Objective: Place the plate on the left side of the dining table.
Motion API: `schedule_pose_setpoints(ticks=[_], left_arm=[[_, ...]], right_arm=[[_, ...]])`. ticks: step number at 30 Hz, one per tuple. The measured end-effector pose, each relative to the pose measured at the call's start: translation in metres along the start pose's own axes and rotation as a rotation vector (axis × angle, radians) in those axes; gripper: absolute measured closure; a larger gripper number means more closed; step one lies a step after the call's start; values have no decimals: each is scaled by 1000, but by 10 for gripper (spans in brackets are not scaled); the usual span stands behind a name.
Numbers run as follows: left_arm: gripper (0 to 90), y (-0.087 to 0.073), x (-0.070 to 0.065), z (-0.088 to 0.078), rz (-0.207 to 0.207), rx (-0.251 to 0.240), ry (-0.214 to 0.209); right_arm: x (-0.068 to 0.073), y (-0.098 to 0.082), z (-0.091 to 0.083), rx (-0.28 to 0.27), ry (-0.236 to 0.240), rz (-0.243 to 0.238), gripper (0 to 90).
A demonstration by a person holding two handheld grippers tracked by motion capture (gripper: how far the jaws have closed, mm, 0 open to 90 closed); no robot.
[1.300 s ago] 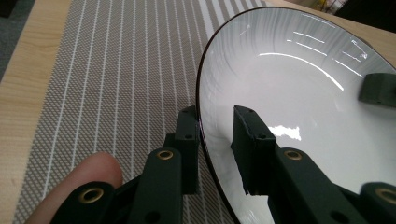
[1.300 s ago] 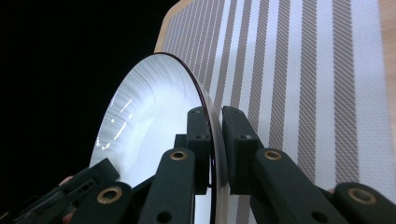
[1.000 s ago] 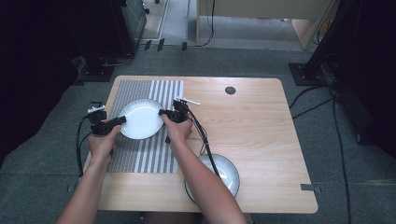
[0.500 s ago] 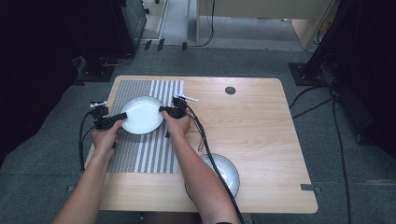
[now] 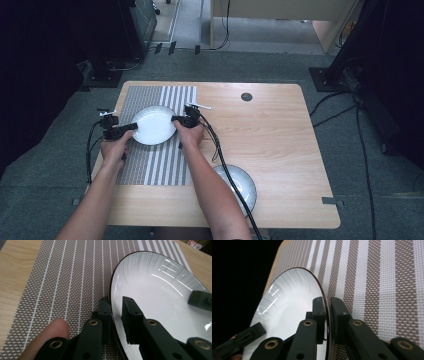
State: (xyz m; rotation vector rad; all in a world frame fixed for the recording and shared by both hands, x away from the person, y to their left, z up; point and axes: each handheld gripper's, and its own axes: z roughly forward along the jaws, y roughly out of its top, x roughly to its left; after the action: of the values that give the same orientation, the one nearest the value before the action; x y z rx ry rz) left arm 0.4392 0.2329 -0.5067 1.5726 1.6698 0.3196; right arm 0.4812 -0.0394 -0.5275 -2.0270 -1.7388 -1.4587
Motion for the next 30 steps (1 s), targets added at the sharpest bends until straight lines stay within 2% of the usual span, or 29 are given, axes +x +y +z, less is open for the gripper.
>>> schedule_pose_setpoints(ticks=[4, 5, 6, 8, 10, 13, 15, 16, 18, 19, 22, 25, 26, 29, 30], left_arm=[[774, -1, 0, 1, 17, -10, -2], [771, -1, 0, 1, 24, -9, -1], [753, -1, 0, 0, 33, -7, -2], [676, -1, 0, -3, 37, -2, -8], [570, -1, -1, -6, 31, 9, -4], [485, 0, -1, -13, 27, 9, 4], [431, 0, -2, -19, 40, -2, 7], [431, 0, -2, -21, 48, -1, 6], [400, 0, -4, -25, 62, 2, 11], [363, 0, -6, -28, 69, 3, 11], [337, -3, -11, -34, 74, -7, 16], [291, -9, -17, -40, 93, -10, 24], [274, -10, -18, -42, 95, -12, 24], [250, -15, -22, -49, 97, -21, 15], [242, -15, -24, -51, 97, -24, 13]], right_arm=[[1, 1, 1, 19, -14, -8, 800], [2, 1, 1, 29, -12, -3, 767], [2, 2, 0, 29, -2, 11, 699], [4, 4, -2, 20, 3, 29, 609], [5, 5, -5, 3, -29, -17, 554], [6, 7, -11, -18, -82, -84, 508], [7, 9, -19, -41, -114, -131, 469], [7, 9, -19, -41, -114, -131, 469], [7, 10, -23, -31, -119, -143, 403], [7, 11, -27, -10, -107, -186, 378], [8, 12, -31, 5, -96, -200, 340], [10, 13, -41, 5, -118, -245, 357], [11, 13, -46, 6, -127, -259, 338], [10, 15, -56, -5, -109, -253, 292], [10, 15, -61, -25, -104, -261, 296]])
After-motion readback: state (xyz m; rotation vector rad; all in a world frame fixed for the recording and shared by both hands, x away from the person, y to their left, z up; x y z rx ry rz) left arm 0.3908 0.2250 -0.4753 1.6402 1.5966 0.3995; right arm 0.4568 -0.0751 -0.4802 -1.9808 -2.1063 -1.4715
